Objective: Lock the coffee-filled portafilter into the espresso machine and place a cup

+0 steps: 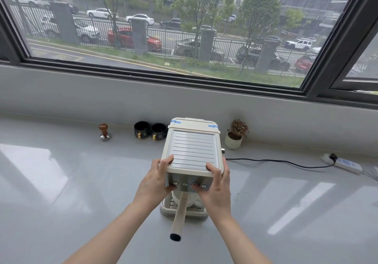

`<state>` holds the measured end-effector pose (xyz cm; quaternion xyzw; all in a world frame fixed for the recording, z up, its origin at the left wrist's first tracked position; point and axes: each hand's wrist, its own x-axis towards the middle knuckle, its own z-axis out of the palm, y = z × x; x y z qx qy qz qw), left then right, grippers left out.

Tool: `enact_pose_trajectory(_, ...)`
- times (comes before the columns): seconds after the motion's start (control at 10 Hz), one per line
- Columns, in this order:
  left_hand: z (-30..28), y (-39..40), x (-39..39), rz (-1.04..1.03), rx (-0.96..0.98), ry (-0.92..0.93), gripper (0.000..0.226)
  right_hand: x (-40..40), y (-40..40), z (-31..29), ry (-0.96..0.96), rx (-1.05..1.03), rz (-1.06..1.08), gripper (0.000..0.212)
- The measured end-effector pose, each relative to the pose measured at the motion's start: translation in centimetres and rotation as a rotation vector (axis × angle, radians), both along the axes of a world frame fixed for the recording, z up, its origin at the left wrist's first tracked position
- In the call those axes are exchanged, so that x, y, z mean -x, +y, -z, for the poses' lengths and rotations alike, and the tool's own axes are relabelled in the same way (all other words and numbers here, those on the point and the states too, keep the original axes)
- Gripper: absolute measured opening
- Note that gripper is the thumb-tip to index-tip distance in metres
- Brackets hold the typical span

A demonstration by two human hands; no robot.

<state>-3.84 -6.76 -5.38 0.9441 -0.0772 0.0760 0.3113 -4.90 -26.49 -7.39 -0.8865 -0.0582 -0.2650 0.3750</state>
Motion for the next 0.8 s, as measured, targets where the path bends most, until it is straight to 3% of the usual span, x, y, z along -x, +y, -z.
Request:
enact_pose_trajectory(0.7,-0.8,-0.3,0.5,-0.01,0.044,0.025,0.09,1.6,-0.5,-1.5,0.09,0.065,-0.009,0.074)
enact_pose_trajectory(0.8,-0.8,-0.2,0.4,-0.014,0.043,0.023,0.09,2.4,-0.5,-3.5,0.066,0.052,0.018,0.063)
